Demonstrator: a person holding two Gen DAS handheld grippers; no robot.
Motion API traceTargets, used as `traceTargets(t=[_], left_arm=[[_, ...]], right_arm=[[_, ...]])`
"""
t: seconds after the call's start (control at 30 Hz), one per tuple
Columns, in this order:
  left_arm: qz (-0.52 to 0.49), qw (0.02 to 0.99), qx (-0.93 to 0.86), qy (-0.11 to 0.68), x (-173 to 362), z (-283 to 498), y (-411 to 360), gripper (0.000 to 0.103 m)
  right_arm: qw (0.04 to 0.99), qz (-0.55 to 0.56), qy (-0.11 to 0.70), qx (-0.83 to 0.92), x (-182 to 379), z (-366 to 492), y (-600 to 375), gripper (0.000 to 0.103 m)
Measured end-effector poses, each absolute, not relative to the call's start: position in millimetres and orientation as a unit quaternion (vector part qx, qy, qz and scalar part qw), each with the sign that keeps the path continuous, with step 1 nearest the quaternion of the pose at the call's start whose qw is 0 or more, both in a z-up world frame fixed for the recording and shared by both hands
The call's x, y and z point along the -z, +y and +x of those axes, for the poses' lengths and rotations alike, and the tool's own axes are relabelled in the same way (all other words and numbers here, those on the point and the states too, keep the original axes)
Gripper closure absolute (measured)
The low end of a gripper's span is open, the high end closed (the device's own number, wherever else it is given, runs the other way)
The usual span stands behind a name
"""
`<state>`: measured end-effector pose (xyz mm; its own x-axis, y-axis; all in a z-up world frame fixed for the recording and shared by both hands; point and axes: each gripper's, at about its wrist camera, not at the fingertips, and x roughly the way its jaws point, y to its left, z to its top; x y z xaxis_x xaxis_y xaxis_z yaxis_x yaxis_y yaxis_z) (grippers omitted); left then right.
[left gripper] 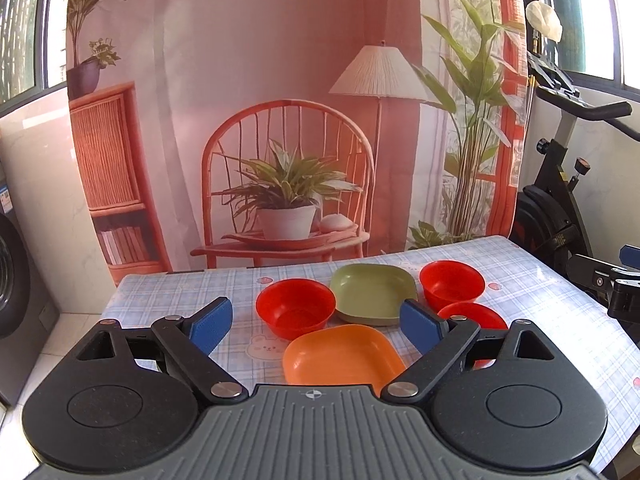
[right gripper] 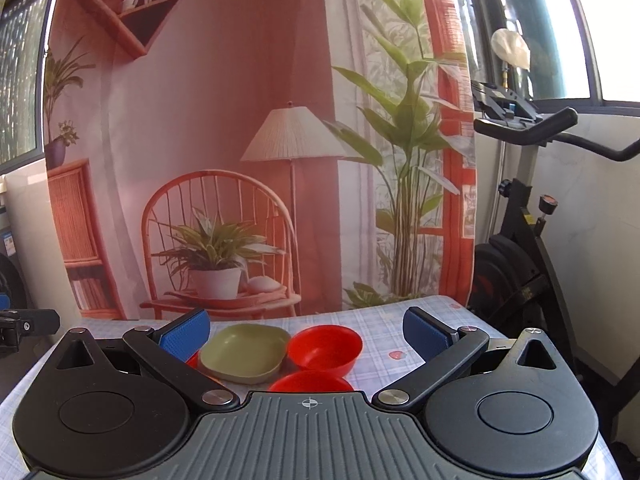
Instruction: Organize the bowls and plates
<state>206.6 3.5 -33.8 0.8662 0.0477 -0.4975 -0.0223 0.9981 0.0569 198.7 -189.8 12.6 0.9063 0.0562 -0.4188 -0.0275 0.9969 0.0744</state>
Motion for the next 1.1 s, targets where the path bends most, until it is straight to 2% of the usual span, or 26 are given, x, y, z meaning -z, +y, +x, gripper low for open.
traceTargets(t=[0.2, 0.33, 0.47, 0.53, 0.7, 0.87, 1.1], left_arm=[[0.031, 0.949, -0.005, 0.315, 79.5, 228.8, -20.1, 0.018], [0.046, 0.940, 0.016, 0.337, 108.4, 237.0, -38.6, 0.020], [0.065, 0.924, 0.041, 0.375, 140.0, 245.7, -59.6, 0.032], [0.065, 0.919, 0.045, 0.387, 150.9, 248.0, -65.1, 0.036], [0.054, 0.907, 0.040, 0.416, 170.8, 250.1, -67.7, 0.049], [0.029, 0.898, 0.027, 0.437, 181.7, 255.7, -59.2, 0.054], [-0.012, 0.894, 0.037, 0.447, 190.7, 262.8, -50.5, 0.054]], right_arm=[[0.964, 0.058, 0.258, -0.028, 34.1, 210.1, -203.1, 0.012], [0.958, 0.037, 0.284, -0.028, 67.9, 208.7, -203.4, 0.029], [0.949, 0.043, 0.311, -0.024, 96.9, 204.7, -208.7, 0.041], [0.938, 0.061, 0.341, -0.026, 112.6, 205.3, -214.8, 0.054], [0.914, 0.079, 0.398, -0.018, 138.4, 204.1, -218.9, 0.065], [0.908, 0.090, 0.409, -0.022, 148.5, 202.1, -220.1, 0.072], [0.901, 0.103, 0.421, -0.024, 155.8, 205.6, -222.8, 0.082]])
